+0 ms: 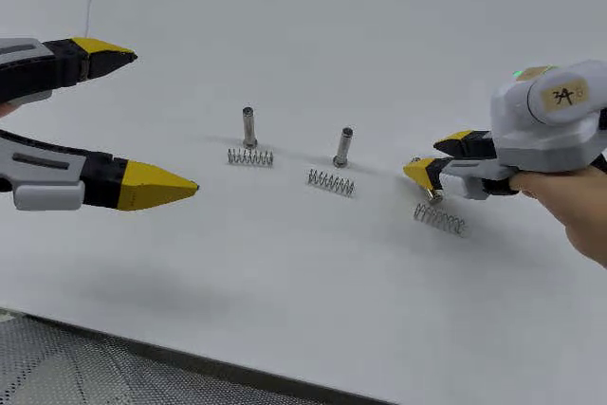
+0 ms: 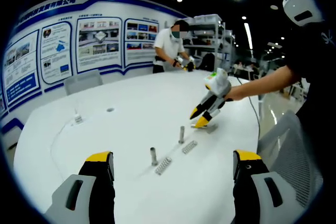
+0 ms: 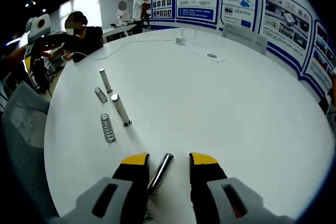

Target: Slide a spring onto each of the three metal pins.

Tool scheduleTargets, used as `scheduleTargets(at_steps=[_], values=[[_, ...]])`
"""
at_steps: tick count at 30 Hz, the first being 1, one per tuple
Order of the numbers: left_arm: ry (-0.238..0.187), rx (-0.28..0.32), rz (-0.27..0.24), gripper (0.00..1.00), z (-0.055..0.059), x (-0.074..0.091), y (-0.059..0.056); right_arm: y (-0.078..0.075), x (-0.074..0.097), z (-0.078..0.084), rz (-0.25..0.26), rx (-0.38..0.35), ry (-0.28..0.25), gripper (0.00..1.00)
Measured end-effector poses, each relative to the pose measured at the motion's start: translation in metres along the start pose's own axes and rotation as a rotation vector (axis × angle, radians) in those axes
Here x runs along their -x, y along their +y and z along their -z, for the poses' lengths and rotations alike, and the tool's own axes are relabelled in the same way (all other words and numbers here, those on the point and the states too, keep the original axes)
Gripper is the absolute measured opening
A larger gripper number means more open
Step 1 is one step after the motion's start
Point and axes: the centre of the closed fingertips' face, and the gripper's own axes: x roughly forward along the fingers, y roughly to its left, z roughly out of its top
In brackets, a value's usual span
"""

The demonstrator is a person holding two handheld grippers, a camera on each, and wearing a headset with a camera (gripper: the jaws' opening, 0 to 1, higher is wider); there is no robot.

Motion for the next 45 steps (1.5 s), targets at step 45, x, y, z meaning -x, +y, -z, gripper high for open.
scheduleTargets(at_steps=[45], values=[[-0.078,-0.005,-0.004,0.92,-0.031,0.008,0.003,0.009,-0.004,0.010,0.059,-0.132,0.152,0.10]])
